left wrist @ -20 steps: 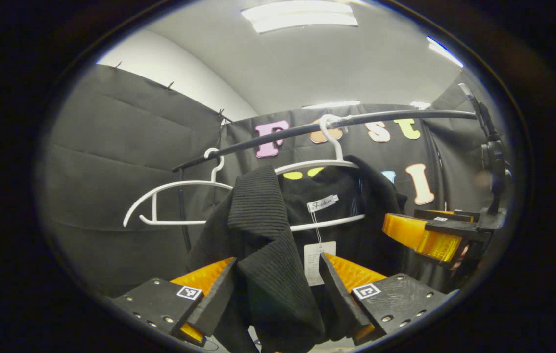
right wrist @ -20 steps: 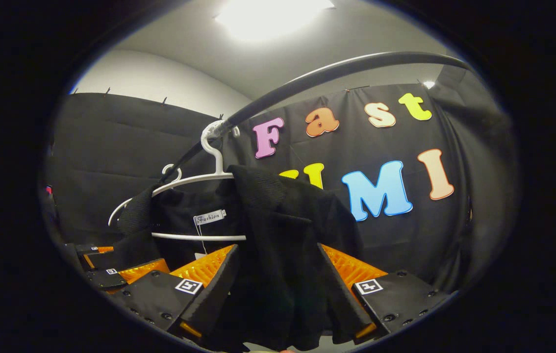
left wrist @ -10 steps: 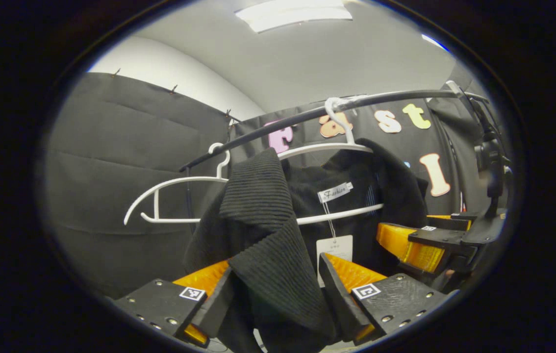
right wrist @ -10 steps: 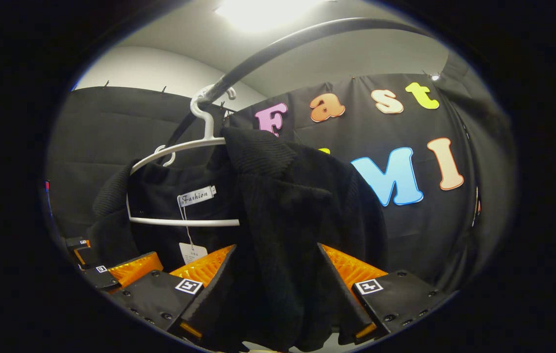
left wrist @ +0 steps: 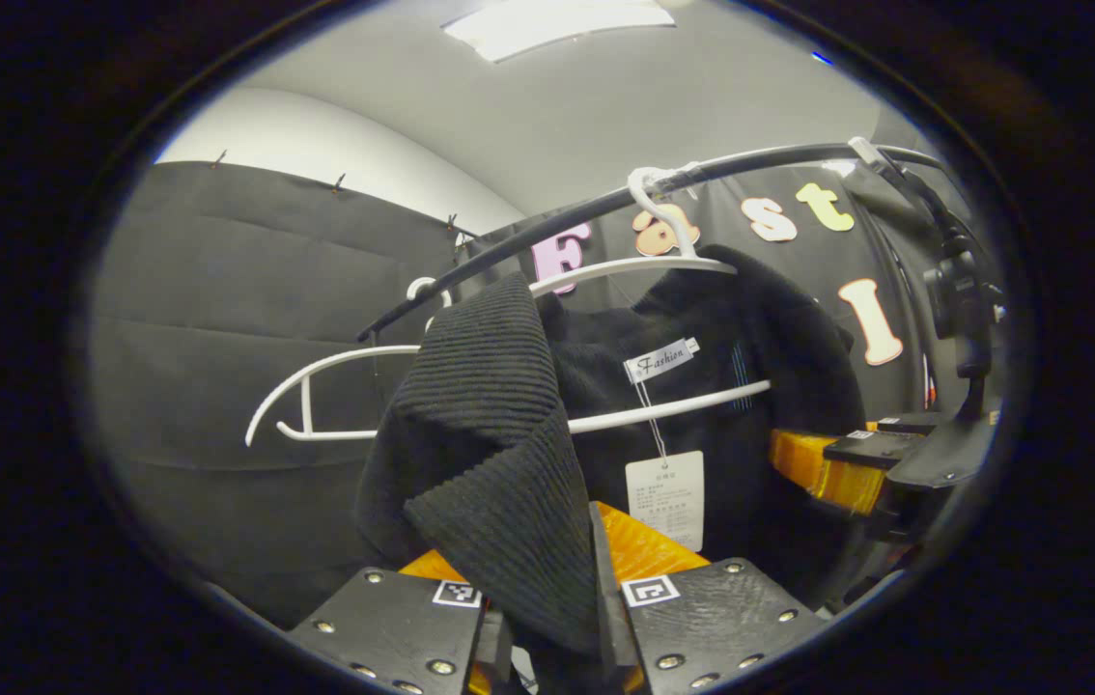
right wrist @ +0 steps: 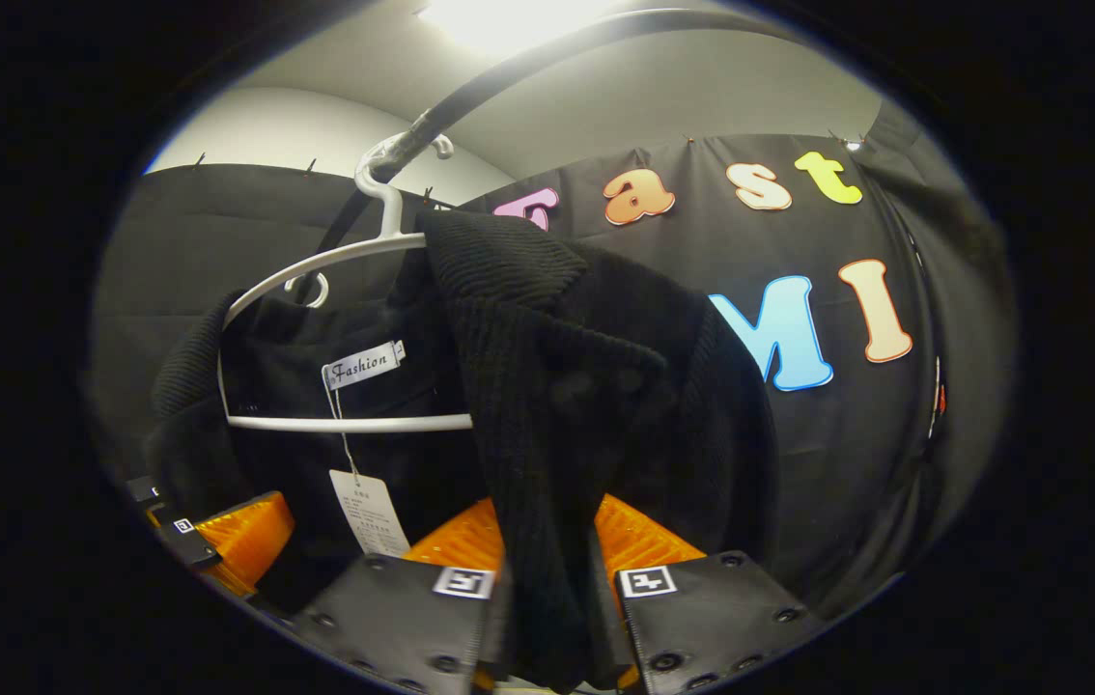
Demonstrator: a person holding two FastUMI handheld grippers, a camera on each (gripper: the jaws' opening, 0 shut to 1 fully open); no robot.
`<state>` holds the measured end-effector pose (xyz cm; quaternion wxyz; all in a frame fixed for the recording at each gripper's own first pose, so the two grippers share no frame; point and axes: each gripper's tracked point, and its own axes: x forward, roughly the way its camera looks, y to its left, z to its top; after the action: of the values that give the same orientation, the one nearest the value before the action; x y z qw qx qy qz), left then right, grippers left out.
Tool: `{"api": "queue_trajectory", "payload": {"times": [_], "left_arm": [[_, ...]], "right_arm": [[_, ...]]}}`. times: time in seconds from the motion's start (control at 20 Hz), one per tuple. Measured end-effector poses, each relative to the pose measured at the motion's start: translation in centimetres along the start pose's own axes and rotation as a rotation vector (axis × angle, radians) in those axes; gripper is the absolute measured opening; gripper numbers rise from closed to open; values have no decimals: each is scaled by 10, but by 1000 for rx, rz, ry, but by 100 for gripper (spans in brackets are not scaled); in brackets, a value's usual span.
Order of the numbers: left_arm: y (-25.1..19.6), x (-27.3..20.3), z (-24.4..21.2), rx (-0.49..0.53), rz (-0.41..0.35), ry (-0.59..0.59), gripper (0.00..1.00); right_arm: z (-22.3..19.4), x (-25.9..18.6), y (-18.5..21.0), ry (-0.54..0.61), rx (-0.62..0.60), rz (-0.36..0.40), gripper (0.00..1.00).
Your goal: Grasp the clothes on the hanger with both hands and then place them into the laundry hamper below.
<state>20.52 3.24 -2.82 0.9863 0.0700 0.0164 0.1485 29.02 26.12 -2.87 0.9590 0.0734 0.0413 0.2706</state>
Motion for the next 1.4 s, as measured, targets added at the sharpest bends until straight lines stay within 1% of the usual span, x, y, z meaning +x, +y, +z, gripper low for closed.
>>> {"api": "queue_trajectory", "payload": {"times": [0.05, 0.1, 0.15, 0.2, 0.25, 0.35, 0.4, 0.45, 0.5, 0.55, 0.65, 0.7, 0.95, 1.1, 1.25, 1.3, 1.4], "left_arm": [[0, 2, -2, 0, -4, 2, 41], [-1, 1, -1, -4, -20, 2, 41], [-6, 1, -1, -12, -56, 0, 34], [2, 1, 1, 2, -28, -5, 27], [12, 1, 0, 7, -6, -4, 20], [6, -3, 3, -21, -48, -13, 6], [8, -6, 8, -23, -38, -20, 4], [5, -8, 8, -23, -61, -21, 1], [3, -11, 13, -23, -76, -27, 2], [3, -14, 19, -20, -84, -36, 2], [4, -23, 32, -12, -92, -56, 1], [5, -27, 39, -11, -94, -69, 1], [16, -38, 75, -22, -92, -121, 1], [32, -44, 100, -14, -82, -158, 1], [51, -46, 121, 0, -55, -193, 1], [57, -45, 127, 6, -44, -204, 1], [70, -42, 136, 19, -23, -221, 1]], "right_arm": [[1, 1, -1, -3, 2, -5, 19], [2, -2, 1, -5, 5, 0, 16], [4, 0, 1, -14, -4, 1, 14], [7, -5, -6, -30, -12, -27, 14], [10, -5, -6, -37, -9, -14, 5], [15, -5, -11, -51, -12, -38, 5], [19, -4, -17, -65, -23, -59, 5], [23, -4, -23, -79, -35, -76, 5], [27, -5, -26, -91, -52, -89, 5], [34, -7, -31, -113, -72, -108, 2], [46, -14, -38, -156, -109, -140, 2], [53, -18, -41, -175, -123, -154, 5], [84, -31, -61, -252, -170, -202, 5], [100, -36, -71, -286, -189, -224, 5], [118, -38, -85, -327, -214, -246, 5], [124, -38, -90, -342, -225, -255, 7], [133, -37, -98, -367, -246, -270, 2]]}}
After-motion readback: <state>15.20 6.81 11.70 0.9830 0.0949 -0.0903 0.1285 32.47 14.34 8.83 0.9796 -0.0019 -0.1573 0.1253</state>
